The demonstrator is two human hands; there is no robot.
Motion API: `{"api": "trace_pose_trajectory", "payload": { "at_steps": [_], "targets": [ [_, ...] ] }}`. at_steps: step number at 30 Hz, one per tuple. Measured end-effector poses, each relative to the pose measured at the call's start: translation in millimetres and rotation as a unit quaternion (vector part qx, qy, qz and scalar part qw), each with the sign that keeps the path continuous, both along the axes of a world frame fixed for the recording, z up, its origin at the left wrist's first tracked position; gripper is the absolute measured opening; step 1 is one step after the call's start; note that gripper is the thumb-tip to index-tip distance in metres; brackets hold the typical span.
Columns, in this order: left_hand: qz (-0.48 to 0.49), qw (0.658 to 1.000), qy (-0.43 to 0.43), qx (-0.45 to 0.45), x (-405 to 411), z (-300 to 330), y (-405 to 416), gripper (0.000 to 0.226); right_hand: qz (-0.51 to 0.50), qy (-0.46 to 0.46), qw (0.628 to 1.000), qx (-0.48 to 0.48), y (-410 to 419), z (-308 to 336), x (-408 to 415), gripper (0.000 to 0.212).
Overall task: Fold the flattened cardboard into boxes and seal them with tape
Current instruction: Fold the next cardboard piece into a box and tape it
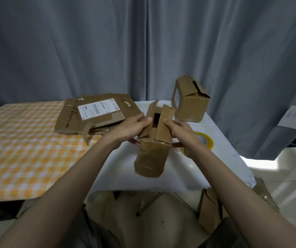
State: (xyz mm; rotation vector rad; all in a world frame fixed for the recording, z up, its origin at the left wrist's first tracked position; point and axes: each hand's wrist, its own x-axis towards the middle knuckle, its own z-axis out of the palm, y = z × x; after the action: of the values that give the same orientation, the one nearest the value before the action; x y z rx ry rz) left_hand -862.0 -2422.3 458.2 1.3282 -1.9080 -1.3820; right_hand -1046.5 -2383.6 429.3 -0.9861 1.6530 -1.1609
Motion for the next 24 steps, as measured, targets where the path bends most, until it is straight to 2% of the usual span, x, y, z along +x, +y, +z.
{"api": "trace_pose_trajectory", "payload": {
  "at_steps": [2,7,10,15,17,21,24],
  "targets": [
    [-0.004,1.0,0.012,-0.014,-11.1,-7.1,-1.9,0.037,0.012,0.033,0.999,-0.001,1.2,4.8,-6.2,0.051],
    [-0.015,0.999,0.042,0.021,-36.7,-19.1,0.0,0.043,0.018,0.113,0.993,-0.009,0.8,6.4,-27.9,0.06],
    [0.001,0.999,0.043,0.026,-43.2,-22.0,-3.3,0.046,0.024,0.117,0.993,-0.001,2.6,0.7,-34.4,0.065],
    [-0.003,1.0,0.02,-0.006,-50.9,-16.0,-2.5,0.023,0.019,0.084,0.996,0.006,-0.2,-4.8,-41.1,0.065],
    [0.004,1.0,0.016,-0.013,-54.7,-15.1,-1.0,0.021,0.018,0.072,0.997,0.005,1.2,-4.9,-43.7,0.063],
    [0.021,0.999,0.025,-0.009,-59.5,-13.8,-3.2,0.04,0.013,0.047,0.999,0.007,5.1,-4.9,-44.6,0.056],
    [0.052,0.997,0.03,0.039,-49.1,-17.4,-9.8,0.054,0.007,0.109,0.994,-0.004,0.2,-9.5,-34.0,0.046]
  ]
}}
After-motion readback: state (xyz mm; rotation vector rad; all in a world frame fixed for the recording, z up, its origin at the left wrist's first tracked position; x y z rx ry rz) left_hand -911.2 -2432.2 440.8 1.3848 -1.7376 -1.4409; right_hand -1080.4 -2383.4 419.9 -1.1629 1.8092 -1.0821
